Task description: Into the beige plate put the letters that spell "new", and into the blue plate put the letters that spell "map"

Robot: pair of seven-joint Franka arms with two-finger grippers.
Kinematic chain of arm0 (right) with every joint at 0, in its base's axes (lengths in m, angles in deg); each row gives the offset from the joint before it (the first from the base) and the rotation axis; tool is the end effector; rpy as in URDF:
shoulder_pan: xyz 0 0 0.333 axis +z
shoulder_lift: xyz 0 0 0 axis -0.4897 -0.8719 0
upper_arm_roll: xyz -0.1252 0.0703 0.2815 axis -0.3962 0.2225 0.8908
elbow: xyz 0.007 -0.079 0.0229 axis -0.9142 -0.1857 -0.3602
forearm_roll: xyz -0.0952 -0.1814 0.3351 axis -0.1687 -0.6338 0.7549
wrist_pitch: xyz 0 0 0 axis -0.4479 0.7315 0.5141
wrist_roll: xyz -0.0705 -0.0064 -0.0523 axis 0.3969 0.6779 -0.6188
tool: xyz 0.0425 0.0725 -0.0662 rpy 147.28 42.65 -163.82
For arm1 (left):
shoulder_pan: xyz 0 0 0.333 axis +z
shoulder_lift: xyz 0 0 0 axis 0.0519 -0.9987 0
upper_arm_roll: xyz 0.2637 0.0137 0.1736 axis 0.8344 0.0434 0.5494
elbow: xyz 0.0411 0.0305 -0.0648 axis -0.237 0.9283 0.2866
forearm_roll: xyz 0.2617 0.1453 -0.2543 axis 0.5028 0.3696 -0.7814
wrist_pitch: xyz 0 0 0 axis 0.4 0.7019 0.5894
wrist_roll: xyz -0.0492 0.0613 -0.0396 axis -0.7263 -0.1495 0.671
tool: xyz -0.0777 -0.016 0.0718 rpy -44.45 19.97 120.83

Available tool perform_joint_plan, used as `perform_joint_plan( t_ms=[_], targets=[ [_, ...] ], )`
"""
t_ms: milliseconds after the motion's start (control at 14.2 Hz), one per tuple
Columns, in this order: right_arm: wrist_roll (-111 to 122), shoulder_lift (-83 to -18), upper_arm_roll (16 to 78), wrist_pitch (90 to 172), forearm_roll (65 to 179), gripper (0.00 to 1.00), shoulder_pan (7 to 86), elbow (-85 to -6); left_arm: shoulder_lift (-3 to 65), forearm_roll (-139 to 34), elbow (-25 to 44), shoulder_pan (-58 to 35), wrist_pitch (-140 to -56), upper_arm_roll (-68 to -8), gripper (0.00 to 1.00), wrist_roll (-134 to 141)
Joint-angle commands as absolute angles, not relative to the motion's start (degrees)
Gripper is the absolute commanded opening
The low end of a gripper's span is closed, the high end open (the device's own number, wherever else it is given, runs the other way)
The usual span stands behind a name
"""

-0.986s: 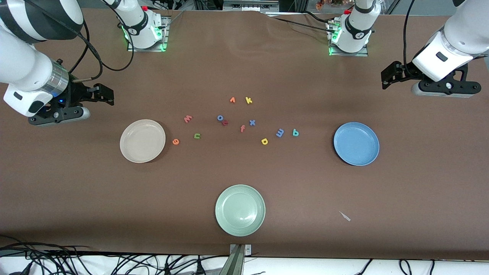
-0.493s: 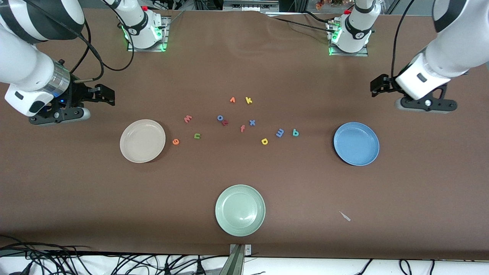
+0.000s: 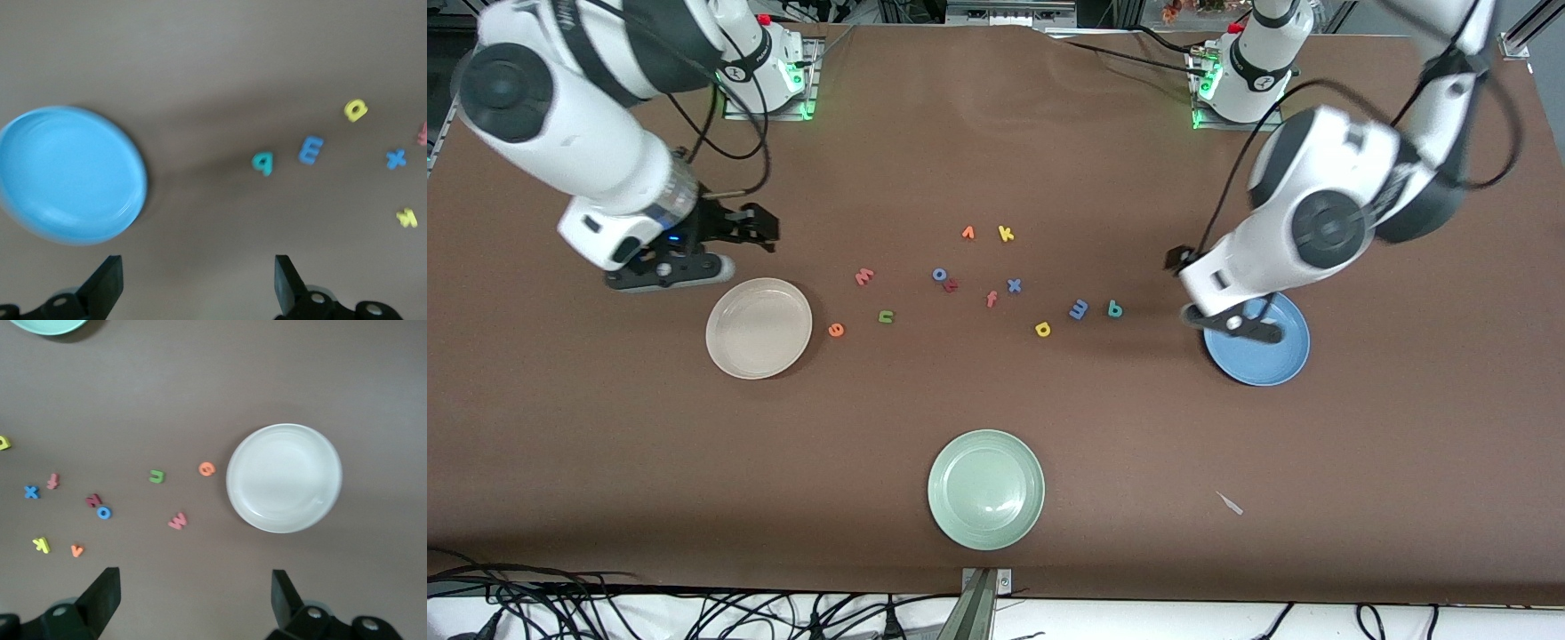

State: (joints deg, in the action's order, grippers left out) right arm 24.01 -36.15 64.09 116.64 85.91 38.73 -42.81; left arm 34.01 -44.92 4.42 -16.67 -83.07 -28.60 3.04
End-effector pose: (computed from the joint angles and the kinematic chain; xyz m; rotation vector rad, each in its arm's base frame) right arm 0.5652 0.2119 0.5000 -3.1064 -0.1961 0.1222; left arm 0.5917 -0.2341 0.3708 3.0728 -0.3941 -0.4078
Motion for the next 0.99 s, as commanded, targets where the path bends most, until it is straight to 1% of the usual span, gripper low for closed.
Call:
perform_joint_plan(
  t_ms=[0,141,352,423,634,775,845,915],
  targets=[
    [29.35,-35.38,68.33,124.61,85.98,1.0,38.46,-50.95,30.23,-46.29,4.12,-19.14,-88.06,-28.23,1.0,0.63],
    [32.61,-35.38,71.32,130.94,85.1,1.0,38.55,-56.58,29.95,-46.38,10.08,-20.46,-97.44,-28.23,1.0,-0.26],
    [39.54,-35.29,72.04,139.12,79.59,1.0,41.79,-64.93,29.52,-46.38,20.71,-20.99,-112.29,-28.58,1.0,-3.75],
    [41.66,-35.29,72.13,141.32,78.08,1.0,42.24,-67.04,28.82,-46.03,22.49,-22.13,-115.74,-28.76,1.0,-5.17],
    [42.73,-35.29,72.13,149.93,77.72,1.0,42.94,-73.99,26.1,-45.67,23.12,-22.84,-119.98,-28.76,0.99,-6.67],
    [42.73,-35.38,72.04,152.23,77.72,1.0,42.94,-76.28,24.68,-45.5,23.73,-24.59,-121.74,-28.67,0.93,-6.85],
    [43.08,-35.72,72.04,153.28,77.72,1.0,42.94,-76.99,24.68,-45.5,23.82,-24.6,-121.83,-28.67,0.93,-7.12],
    [43.17,-36.69,71.86,154.95,77.72,1.0,42.86,-77.78,24.68,-45.41,23.91,-24.68,-121.84,-28.67,0.88,-7.12]
  ],
)
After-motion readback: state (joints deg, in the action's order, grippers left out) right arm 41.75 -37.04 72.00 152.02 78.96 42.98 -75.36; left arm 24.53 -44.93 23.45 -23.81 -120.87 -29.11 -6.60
